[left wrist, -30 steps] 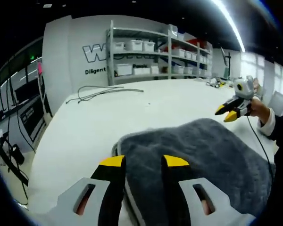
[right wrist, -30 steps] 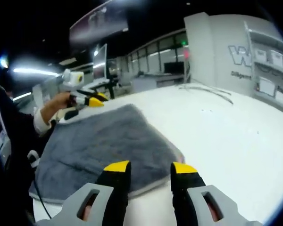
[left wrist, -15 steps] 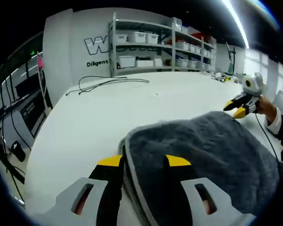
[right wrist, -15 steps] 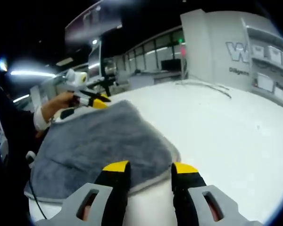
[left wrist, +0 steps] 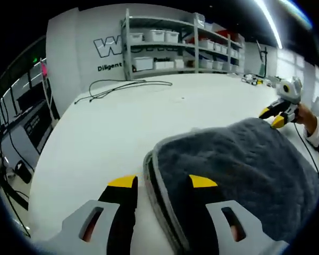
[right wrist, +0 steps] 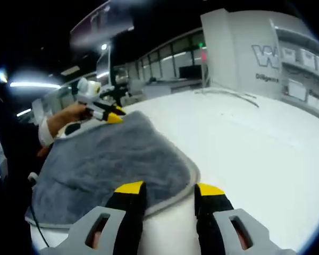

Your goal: Open the folded towel by lifting each exposed corner and separating the folded layers until the towel lies flat within the target outline without major curled edges

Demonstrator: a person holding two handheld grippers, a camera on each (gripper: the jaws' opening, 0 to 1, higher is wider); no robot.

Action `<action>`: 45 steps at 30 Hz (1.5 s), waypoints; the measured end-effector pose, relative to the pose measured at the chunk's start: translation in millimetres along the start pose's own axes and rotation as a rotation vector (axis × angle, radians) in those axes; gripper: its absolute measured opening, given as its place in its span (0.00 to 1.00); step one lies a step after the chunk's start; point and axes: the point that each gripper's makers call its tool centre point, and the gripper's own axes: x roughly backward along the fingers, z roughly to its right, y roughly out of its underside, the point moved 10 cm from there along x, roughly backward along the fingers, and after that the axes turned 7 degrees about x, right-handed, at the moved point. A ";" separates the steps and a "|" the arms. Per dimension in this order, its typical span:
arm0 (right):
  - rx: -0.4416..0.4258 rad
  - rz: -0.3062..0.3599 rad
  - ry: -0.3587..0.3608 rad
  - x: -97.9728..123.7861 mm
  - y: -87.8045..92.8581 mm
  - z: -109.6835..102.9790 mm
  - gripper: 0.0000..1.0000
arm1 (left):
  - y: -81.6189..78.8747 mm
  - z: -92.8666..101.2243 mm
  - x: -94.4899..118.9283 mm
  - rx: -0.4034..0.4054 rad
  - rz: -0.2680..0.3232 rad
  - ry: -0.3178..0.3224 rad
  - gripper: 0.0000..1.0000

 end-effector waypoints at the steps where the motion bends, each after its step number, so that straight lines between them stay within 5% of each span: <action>1: -0.012 0.024 0.016 2.3 -2.1 2.4 0.32 | -0.1 0.1 -0.3 0.001 0.000 0.001 0.36; 19: -0.009 -0.036 0.015 -10.6 8.4 4.0 0.28 | 1.8 -5.5 -11.6 0.012 -0.002 0.030 0.23; 29: -0.016 -0.027 0.016 -12.3 10.0 7.3 0.27 | 0.9 -5.1 -12.0 -0.020 0.015 0.037 0.06; 40: -0.001 -0.012 0.017 -14.1 10.1 6.1 0.26 | 3.2 -3.6 -12.7 -0.012 0.018 0.047 0.04; 45: 0.011 0.026 -0.002 -10.2 7.1 4.8 0.11 | 5.7 -2.2 -10.4 0.002 0.027 0.045 0.04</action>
